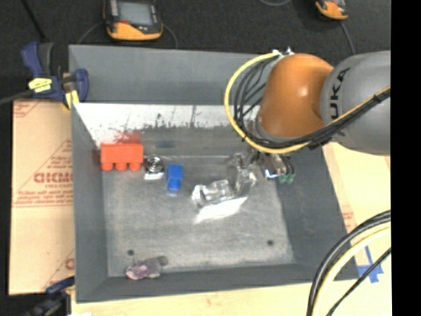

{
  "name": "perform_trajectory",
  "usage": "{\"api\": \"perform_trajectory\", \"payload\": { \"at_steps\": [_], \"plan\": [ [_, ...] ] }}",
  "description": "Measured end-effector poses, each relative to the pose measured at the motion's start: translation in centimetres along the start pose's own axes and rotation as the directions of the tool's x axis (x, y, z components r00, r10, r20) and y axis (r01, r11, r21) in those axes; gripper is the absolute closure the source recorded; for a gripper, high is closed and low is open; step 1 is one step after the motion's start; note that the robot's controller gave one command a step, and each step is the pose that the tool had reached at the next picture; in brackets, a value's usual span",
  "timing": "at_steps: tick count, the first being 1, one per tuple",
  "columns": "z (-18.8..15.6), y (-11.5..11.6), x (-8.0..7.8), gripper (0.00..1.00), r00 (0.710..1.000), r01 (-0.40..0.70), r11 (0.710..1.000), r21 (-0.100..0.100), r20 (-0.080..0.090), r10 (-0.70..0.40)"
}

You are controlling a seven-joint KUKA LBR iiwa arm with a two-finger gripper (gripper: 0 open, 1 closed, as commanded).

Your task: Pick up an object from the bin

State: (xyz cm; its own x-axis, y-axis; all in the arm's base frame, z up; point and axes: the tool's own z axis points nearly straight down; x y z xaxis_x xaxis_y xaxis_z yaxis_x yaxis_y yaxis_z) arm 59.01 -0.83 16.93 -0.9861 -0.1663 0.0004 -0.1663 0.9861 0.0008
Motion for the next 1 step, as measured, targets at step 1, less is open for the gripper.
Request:
{"api": "perform_trajectory", "payload": {
  "at_steps": [1],
  "plan": [
    [3.22,2.9,5.25,1.0,0.997,-0.071,0.997,-0.001,-0.003,0.071]
  ]
}}
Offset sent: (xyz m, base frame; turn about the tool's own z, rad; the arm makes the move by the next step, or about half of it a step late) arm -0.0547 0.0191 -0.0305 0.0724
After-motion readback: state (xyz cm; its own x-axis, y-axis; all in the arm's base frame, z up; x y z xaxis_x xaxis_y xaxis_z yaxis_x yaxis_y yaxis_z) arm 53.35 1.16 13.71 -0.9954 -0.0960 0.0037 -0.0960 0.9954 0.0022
